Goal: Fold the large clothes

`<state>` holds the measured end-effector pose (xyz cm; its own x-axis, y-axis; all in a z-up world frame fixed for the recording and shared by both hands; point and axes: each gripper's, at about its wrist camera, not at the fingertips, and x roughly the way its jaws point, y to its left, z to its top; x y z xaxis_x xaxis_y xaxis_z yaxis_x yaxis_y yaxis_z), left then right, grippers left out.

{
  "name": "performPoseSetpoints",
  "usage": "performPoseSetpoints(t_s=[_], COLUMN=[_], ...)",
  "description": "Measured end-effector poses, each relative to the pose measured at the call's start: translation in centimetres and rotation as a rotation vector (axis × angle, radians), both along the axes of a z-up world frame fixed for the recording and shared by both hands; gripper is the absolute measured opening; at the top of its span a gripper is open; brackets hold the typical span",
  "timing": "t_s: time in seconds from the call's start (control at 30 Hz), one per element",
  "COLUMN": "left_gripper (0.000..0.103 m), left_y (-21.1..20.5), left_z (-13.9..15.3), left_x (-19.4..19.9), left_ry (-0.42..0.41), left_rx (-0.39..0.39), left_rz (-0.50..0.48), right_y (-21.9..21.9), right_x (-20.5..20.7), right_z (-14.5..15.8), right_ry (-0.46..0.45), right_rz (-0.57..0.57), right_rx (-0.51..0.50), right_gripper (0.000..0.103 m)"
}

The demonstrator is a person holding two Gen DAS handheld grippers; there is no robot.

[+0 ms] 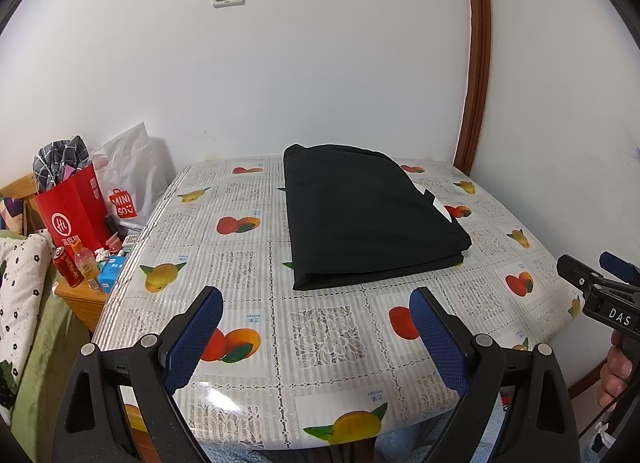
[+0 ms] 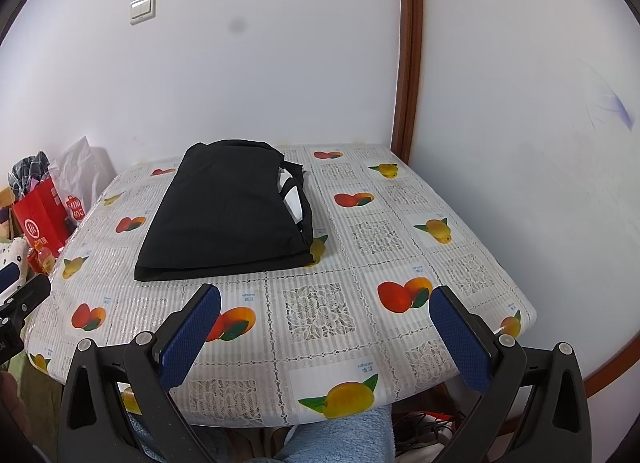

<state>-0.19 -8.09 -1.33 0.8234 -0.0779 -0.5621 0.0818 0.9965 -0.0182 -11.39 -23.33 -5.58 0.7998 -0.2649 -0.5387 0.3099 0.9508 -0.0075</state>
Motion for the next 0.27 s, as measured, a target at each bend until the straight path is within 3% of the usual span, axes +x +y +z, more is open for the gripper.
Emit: performPoseSetpoints(t_s=[0.27], left_gripper=[0.094], left_y=[0.02], left_z=[0.04], left_x=[0.05], left_ry=[-0.001], left_rx=[-0.004], left_rz=[0.001], right_y=[0.10], right_x=[-0.03], right_z=[-0.01], right_ry=[-0.002], right_rz=[0.000], right_rx=[0.000], right_gripper=[0.102])
